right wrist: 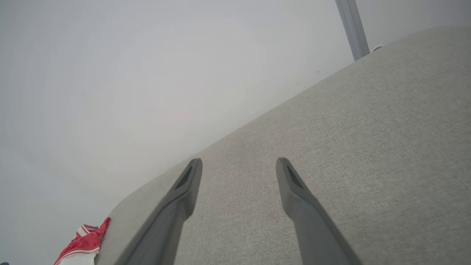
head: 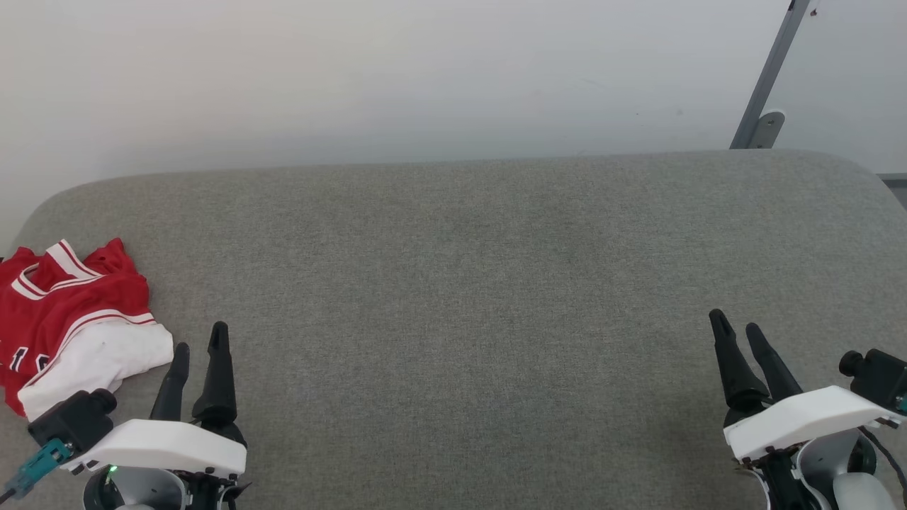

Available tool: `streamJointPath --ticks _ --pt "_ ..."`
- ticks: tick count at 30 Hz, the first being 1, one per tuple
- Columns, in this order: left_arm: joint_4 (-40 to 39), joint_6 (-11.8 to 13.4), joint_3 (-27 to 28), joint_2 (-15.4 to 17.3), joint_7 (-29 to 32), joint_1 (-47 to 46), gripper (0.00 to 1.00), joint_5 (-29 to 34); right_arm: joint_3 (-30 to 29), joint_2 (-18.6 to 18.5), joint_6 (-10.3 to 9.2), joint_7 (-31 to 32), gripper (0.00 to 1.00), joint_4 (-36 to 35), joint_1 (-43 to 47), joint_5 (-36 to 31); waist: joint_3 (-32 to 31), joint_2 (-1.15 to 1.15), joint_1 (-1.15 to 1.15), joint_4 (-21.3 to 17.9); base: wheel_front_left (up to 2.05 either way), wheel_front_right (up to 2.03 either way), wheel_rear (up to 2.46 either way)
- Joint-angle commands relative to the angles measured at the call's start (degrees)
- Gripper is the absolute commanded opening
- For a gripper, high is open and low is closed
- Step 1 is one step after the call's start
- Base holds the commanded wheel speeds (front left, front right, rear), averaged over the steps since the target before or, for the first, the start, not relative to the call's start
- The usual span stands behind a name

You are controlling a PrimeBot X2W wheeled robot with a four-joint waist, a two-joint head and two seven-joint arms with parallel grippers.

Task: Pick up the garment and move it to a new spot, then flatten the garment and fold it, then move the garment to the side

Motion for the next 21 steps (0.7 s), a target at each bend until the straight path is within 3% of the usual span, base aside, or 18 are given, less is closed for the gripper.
streamJointPath --ticks 1,21 --pt "-0.9 -0.2 -0.1 0.4 -0.5 -0.6 1.00 1.4 -0.2 -0.3 0.10 -0.6 1.00 -0.8 -1.1 -1.4 0.0 0.00 0.00 0.0 0.00 0.00 0.00" --pt "-2.6 -0.9 -0.8 0.6 -3.5 -0.2 1.00 13.8 -0.3 -0.5 0.10 -1.6 1.00 -2.3 -1.2 -12.8 0.1 0.00 0.00 0.2 0.00 0.00 0.00"
